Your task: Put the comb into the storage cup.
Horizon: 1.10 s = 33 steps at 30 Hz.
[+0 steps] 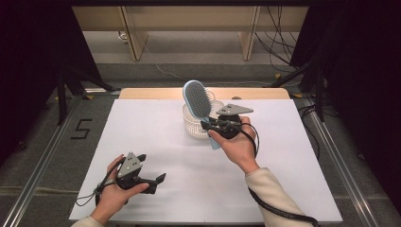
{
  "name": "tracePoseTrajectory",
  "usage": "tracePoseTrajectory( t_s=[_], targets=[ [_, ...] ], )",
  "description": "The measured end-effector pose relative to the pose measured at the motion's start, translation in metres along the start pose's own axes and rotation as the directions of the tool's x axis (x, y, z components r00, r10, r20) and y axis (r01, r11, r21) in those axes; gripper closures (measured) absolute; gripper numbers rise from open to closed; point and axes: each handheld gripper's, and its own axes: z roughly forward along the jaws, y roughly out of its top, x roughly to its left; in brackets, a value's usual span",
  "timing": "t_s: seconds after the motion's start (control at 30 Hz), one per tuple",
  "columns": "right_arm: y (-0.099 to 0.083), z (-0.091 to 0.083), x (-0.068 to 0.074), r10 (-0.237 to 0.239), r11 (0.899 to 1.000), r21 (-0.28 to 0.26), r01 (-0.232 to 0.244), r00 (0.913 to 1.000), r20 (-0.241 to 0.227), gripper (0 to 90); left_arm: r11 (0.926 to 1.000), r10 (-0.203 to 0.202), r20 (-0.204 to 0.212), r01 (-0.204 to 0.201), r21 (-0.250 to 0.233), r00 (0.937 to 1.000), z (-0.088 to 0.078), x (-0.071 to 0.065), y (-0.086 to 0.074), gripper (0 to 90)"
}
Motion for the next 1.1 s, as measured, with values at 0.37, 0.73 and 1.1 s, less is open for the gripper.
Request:
tracePoseTrajectory(
  t_s=[0.37,0.73,1.1],
  targets=[
    [0.0005,-0.0013,-0.0019,0.005,1.000,-0.017,-0.005,0.9999,0.009,70.5,1.0000,-0.001,0.000,0.001,0.000,1.0000,0.0000,0.0000,-0.0001,0.0],
    [0.0008,-0.0026,-0.0040,0.011,1.000,-0.028,-0.011,0.9998,0.016,70.4,1.0000,0.000,0.000,0.000,0.000,1.0000,-0.0002,0.0001,-0.0002,0.0],
    [0.0015,-0.0043,-0.0055,0.017,0.999,-0.048,-0.016,0.9995,0.025,70.5,1.0000,0.000,0.000,0.000,0.000,1.0000,-0.0003,0.0001,-0.0002,0.0]
  ],
)
